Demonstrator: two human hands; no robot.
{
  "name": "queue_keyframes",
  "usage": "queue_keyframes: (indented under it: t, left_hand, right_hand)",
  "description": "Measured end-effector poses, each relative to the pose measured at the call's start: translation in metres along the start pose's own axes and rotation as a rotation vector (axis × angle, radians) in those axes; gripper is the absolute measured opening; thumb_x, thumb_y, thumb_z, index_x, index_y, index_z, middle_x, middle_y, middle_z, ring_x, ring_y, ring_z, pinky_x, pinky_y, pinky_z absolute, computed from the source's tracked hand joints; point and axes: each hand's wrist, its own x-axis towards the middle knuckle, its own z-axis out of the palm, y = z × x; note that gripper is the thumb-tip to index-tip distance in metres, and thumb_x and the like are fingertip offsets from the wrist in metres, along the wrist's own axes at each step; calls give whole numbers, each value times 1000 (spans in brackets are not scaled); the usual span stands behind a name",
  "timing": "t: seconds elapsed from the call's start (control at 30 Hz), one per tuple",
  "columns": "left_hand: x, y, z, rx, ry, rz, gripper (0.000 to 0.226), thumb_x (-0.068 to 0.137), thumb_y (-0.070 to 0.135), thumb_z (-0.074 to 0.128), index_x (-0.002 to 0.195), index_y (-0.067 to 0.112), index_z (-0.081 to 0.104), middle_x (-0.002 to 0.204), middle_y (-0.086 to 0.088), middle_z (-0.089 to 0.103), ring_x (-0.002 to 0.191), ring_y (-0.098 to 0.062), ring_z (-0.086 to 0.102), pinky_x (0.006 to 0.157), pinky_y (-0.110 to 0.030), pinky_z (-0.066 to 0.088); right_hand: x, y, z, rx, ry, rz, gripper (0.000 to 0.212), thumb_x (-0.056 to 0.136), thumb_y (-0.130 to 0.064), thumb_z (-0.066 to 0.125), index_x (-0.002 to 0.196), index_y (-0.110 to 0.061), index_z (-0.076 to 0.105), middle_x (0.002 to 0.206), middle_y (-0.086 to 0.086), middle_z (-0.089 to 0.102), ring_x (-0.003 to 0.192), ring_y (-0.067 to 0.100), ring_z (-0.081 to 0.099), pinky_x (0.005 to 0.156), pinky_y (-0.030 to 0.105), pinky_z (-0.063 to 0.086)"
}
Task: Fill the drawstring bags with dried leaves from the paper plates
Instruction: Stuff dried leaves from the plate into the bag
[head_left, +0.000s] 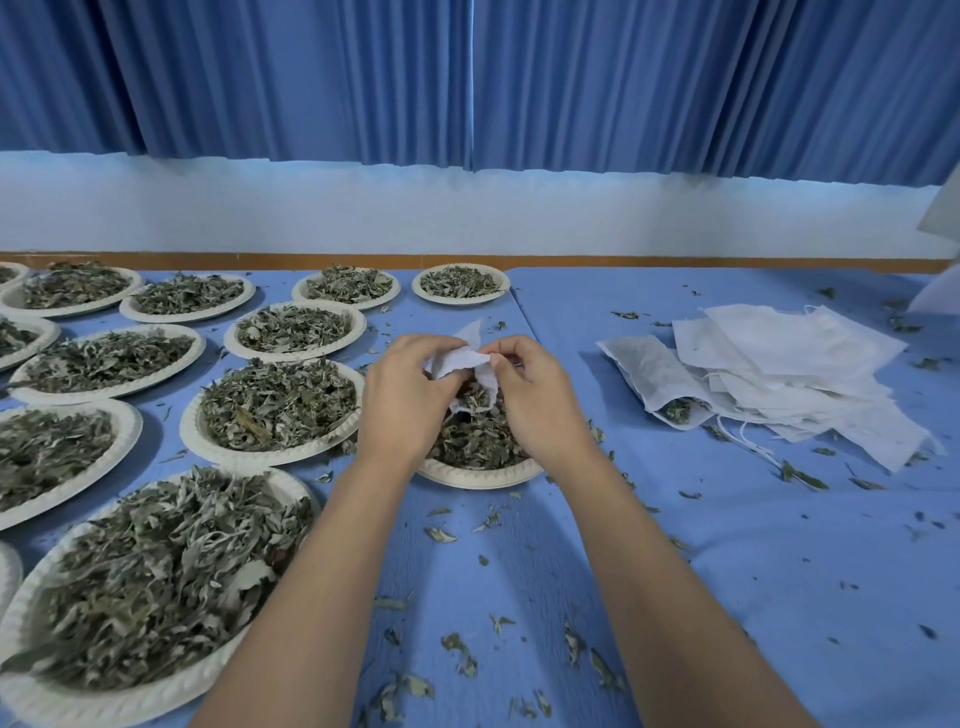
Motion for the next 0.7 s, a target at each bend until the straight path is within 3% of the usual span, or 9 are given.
queue_keyframes:
  t: [0.13,0.23,0.33,0.43,0.53,0.6,0.7]
  left_hand:
    - [5,7,4,150,89,-39,16,82,7,62,91,20,64,99,6,53,83,-14,52,66,-30,37]
    - [8,10,4,244,104,-41,13,84,7,60,91,19,60,98,9,46,76,-13,45,60,-31,31]
    - [10,8,3,146,124,-62,14,82,8,65,93,15,62,103,-1,54,79,-13,45,65,-25,33]
    - [8,5,0,7,132,-173,24,79,15,74,101,14,64,106,-3,59,86,-13,51,71,-14,34]
    - [7,2,-5,-195,154,-324,26,84,16,69,110,15,64,110,1,61,95,-21,63,88,-37,51]
    - [4,3,-7,-313,162,-362,27,89,14,63,116,14,63,110,4,61,87,-14,67,85,-41,55]
    - [-1,3,-9,-389,178,-351,28,93,12,58,121,15,62,101,20,58,62,6,64,71,-25,56]
  right_hand:
    - [-4,-3,2,-13,-22,-71,16,99,-15,44,94,-23,58,81,-14,55,68,-4,48,57,9,35]
    - [-5,-5,2,9,-10,-104,18,98,-13,48,90,-24,59,78,-17,56,66,-11,49,60,7,36]
    - [-4,-6,0,47,24,-79,13,95,-13,53,100,-18,64,84,-15,61,68,-11,53,63,6,39]
    - [-2,-10,-11,-36,-19,48,35,91,-25,58,126,-21,57,108,-10,63,90,-1,57,71,12,40]
    - [-3,-11,-20,-392,-234,98,53,85,-42,62,134,-27,52,134,-5,54,118,13,51,80,22,33]
    - [-6,-11,-16,-497,-369,92,60,82,-50,65,137,-32,49,142,-6,48,126,14,46,83,22,32]
    - [-8,-10,-10,-581,-449,52,54,84,-43,67,134,-31,53,143,-4,48,128,15,44,86,20,33]
